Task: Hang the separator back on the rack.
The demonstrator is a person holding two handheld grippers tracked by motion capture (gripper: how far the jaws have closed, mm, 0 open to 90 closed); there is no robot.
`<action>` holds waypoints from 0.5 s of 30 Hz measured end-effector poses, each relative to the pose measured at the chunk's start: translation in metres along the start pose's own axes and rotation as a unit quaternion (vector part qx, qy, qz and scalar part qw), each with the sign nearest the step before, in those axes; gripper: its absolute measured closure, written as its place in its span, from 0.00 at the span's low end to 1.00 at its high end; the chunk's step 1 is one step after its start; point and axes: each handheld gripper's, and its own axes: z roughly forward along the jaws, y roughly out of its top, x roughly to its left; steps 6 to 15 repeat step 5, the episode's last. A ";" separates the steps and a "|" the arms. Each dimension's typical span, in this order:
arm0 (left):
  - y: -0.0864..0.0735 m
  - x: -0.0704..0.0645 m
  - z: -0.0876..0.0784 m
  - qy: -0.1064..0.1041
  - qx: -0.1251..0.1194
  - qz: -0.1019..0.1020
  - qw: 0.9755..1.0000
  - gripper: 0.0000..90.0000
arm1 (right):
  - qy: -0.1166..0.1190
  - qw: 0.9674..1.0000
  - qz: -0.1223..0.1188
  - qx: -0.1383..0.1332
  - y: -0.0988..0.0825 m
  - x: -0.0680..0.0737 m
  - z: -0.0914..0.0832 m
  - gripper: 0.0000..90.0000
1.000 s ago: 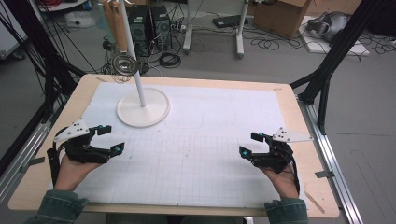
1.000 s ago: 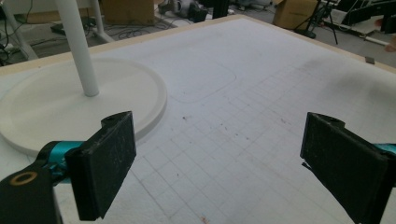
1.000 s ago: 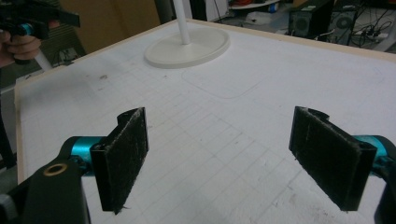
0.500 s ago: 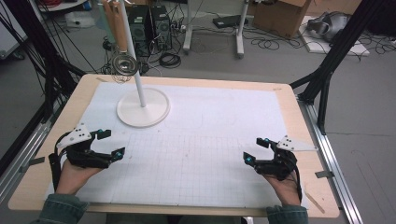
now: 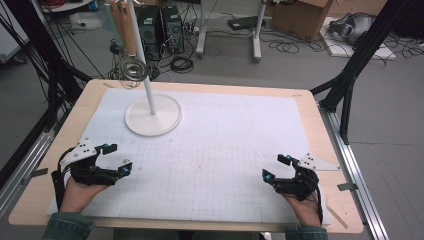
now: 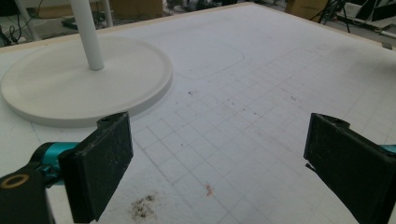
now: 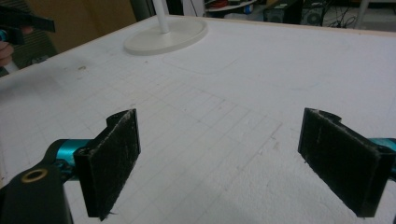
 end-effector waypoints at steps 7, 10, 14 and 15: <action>-0.004 0.001 -0.001 0.004 0.002 -0.002 1.000 0.09 | -0.004 1.000 0.000 0.013 -0.009 0.000 0.004 0.13; -0.004 0.001 -0.001 0.004 0.002 -0.002 1.000 0.09 | -0.004 1.000 0.000 0.013 -0.009 0.000 0.004 0.13; -0.004 0.001 -0.001 0.004 0.002 -0.002 1.000 0.09 | -0.004 1.000 0.000 0.013 -0.009 0.000 0.004 0.13; -0.004 0.001 -0.001 0.004 0.002 -0.002 1.000 0.09 | -0.004 1.000 0.000 0.013 -0.009 0.000 0.004 0.13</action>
